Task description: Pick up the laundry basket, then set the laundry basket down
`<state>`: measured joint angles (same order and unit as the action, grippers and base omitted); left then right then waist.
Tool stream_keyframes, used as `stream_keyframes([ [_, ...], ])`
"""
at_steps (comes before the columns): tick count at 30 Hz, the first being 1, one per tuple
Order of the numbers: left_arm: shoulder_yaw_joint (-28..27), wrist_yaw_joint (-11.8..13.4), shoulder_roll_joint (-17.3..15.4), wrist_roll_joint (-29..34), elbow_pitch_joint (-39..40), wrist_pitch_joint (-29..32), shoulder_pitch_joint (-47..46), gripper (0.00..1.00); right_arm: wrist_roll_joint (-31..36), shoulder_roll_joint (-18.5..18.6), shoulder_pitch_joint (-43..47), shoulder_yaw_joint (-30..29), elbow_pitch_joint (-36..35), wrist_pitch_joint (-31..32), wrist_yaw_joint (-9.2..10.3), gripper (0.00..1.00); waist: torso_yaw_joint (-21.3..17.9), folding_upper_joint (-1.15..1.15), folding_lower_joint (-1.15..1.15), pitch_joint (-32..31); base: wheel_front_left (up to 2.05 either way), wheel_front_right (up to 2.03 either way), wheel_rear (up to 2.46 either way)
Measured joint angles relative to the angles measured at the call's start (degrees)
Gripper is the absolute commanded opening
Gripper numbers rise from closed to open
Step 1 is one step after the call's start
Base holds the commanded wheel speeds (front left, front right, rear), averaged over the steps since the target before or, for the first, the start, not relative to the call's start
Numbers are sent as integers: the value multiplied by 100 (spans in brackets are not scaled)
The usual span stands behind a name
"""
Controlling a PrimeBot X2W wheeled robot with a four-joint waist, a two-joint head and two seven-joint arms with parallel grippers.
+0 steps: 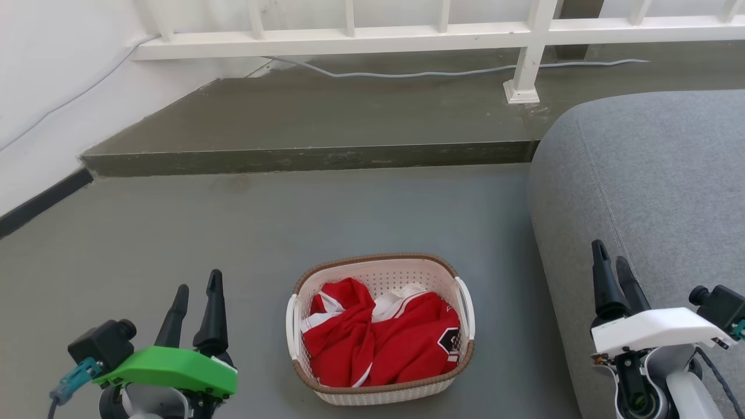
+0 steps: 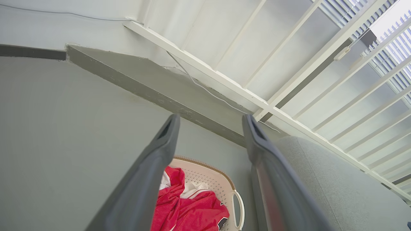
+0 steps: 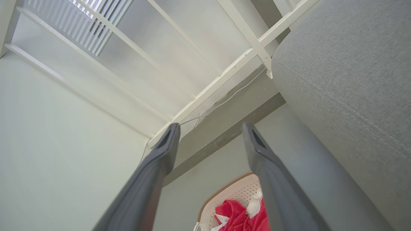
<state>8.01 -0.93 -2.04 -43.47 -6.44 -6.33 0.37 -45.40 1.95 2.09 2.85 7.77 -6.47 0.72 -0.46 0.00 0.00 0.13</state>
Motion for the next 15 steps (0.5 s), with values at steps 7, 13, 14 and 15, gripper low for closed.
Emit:
stream_keyframes([
  [7,136,102,-7,513,129,-118,18,100,453,1,91,98,-105,-110,99,100,-6,0,0,-18,0,0,0],
  [13,219,167,-14,996,158,-231,155,100,889,4,101,163,-224,-214,198,100,-16,0,0,-23,0,0,0],
  [14,242,177,-15,1053,169,-242,168,100,985,5,107,177,-242,-218,200,100,-19,0,0,-22,0,0,0],
  [15,269,179,-16,1112,178,-281,176,100,1068,5,114,193,-264,-247,226,100,-21,0,0,-21,0,0,0],
])
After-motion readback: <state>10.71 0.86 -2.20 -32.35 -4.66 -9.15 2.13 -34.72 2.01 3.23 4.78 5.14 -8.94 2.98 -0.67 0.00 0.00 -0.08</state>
